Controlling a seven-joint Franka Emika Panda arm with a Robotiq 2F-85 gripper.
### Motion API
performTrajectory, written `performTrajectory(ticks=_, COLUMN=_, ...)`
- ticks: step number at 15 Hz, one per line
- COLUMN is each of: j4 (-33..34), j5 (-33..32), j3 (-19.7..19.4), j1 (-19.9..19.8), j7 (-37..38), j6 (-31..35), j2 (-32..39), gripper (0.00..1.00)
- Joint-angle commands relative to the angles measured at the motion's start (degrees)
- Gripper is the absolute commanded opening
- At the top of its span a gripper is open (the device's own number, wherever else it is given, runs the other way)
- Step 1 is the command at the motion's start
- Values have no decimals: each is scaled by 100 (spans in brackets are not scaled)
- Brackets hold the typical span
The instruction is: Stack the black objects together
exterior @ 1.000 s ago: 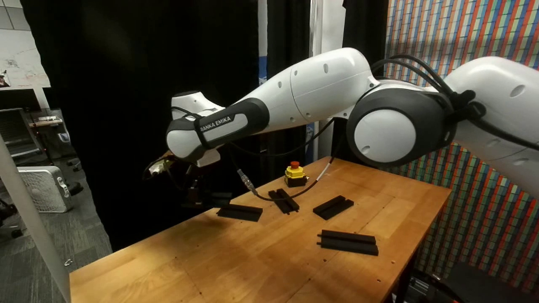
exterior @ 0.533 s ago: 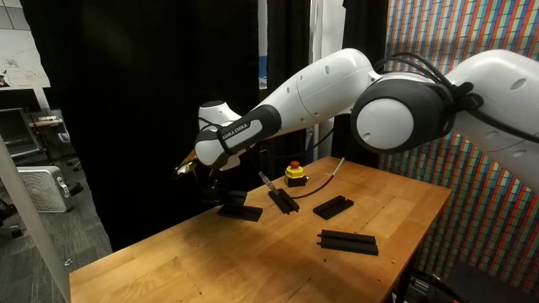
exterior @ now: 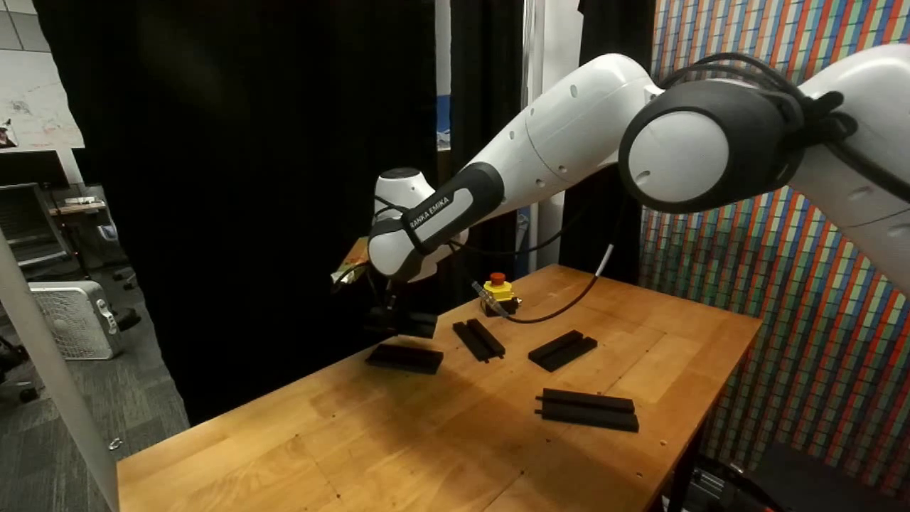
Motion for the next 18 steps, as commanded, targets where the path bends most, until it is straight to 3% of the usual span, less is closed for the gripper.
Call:
performTrajectory(ticks=1, j4=-763, j5=237, j3=255, j1=-143, j7=-347, j6=570, j2=-536, gripper=45)
performTrajectory(ticks=11, j4=-1628, j5=1067, j3=578, j1=-465, j7=-850, j6=473, j2=-1017, gripper=45)
performTrajectory(ticks=18, j4=-1240, j5=1220, j3=584, j1=-621, j7=-1287, j6=200, j2=-741, gripper=45)
